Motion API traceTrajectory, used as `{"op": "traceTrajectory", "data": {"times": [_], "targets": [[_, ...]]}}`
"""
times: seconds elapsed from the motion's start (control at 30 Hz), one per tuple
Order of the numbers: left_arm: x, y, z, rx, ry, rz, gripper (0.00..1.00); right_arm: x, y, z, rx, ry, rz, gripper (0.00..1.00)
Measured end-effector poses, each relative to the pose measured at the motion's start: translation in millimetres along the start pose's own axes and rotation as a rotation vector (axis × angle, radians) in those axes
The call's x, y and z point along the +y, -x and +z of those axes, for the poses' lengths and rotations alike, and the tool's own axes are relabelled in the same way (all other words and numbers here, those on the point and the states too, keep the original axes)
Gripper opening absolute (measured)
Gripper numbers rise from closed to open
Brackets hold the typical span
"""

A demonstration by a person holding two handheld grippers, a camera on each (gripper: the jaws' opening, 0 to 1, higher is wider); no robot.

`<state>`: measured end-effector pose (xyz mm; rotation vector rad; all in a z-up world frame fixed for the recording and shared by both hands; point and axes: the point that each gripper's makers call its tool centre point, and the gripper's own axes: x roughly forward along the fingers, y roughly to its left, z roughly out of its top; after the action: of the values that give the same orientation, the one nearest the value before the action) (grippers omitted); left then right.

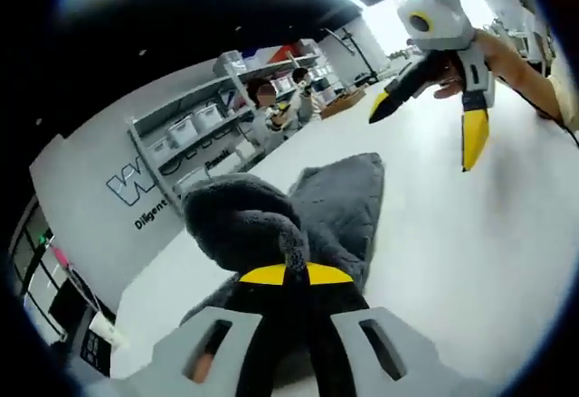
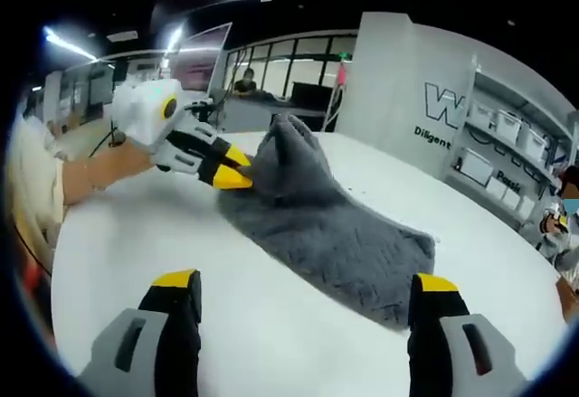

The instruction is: Open the folded towel by lifting each exposed corner and separating the folded layers until the towel lies flat within the target outline without major curled edges

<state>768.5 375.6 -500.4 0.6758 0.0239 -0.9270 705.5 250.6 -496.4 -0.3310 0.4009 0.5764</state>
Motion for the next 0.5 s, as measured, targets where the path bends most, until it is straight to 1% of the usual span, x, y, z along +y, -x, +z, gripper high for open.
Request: {"op": "traceTrajectory", "data": {"times": [0.07,0.13,0.2,0.27,0.33,0.37,0.4,0.43,0.47,0.5], "targets": [[-7.0,2,-0.3,-0.008,-0.029,-0.019,0.04,0,-2,-2.2,0.008,-0.003,0.002,0.95],[-11.5,4,-2.0,-0.007,-0.04,-0.033,0.04,-1,-3,-4.4,0.016,-0.004,0.003,0.95],[-14.7,4,-5.7,0.0,-0.063,-0.042,0.04,-1,-4,-6.5,0.025,-0.005,0.003,0.95],[-14.2,4,-9.8,0.017,-0.078,-0.035,0.04,-1,-4,-7.0,0.028,-0.005,0.003,0.95],[-13.5,4,-15.0,0.047,-0.161,-0.014,0.04,-1,-4,-6.3,0.025,-0.007,0.003,0.95],[-16.0,3,-16.6,0.066,-0.228,-0.008,0.04,-2,-3,-5.6,0.022,-0.009,0.002,0.95],[-16.8,1,-18.9,0.095,-0.306,0.014,0.04,-3,-3,-5.2,0.019,-0.012,-0.001,0.95],[-16.8,1,-19.5,0.103,-0.327,0.021,0.04,-3,-3,-5.1,0.019,-0.014,-0.004,0.95],[-18.3,-1,-21.1,0.129,-0.405,0.037,0.04,-5,-3,-5.2,0.018,-0.015,-0.011,0.94],[-19.6,-2,-21.4,0.137,-0.436,0.04,0.04,-5,-3,-5.1,0.018,-0.015,-0.012,0.94]]}}
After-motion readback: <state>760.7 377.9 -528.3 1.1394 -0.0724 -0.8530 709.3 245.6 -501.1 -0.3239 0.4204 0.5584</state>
